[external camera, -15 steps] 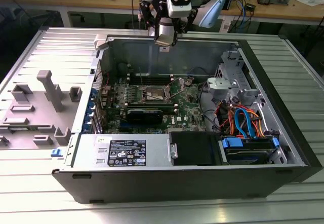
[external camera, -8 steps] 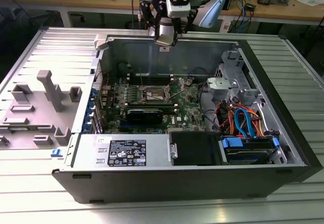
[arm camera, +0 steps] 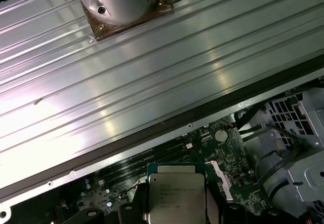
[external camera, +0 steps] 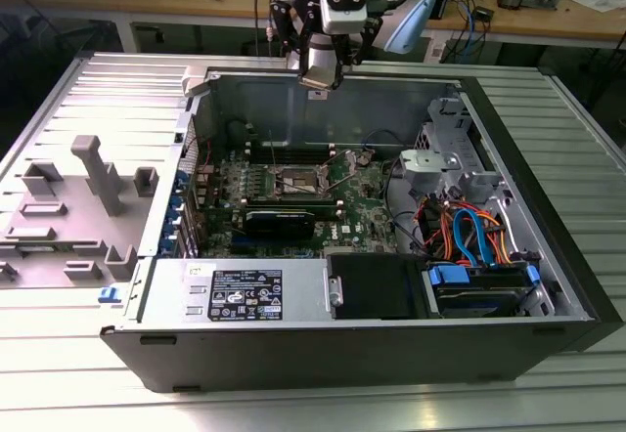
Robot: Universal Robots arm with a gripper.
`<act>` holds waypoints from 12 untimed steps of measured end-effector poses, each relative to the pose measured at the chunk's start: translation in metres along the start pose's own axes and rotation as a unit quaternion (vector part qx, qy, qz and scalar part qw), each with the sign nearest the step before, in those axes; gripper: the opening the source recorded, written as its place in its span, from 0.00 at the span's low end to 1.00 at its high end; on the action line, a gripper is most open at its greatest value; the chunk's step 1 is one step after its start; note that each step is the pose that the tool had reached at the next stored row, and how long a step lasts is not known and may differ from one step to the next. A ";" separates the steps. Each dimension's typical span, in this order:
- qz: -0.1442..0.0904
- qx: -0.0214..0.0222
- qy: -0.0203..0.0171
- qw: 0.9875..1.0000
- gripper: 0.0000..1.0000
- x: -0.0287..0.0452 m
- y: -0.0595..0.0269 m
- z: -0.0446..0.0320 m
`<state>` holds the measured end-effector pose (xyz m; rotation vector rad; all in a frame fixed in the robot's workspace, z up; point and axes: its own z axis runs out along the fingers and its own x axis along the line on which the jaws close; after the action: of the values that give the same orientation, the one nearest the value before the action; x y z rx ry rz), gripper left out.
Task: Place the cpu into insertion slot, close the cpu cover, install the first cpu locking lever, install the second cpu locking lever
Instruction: 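Place the cpu into insertion slot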
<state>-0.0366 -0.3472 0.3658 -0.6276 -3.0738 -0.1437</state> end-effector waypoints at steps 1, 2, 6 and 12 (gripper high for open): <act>0.002 0.000 0.000 1.000 0.55 0.0000 0.0000 0.0000; 0.004 0.000 0.000 1.000 0.55 0.0000 0.0000 0.0000; 0.008 0.000 -0.001 1.000 0.55 0.0000 0.0000 0.0000; 0.016 0.000 -0.001 1.000 0.55 0.0000 0.0000 0.0001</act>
<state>-0.0366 -0.3472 0.3657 -0.6774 -3.0647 -0.1436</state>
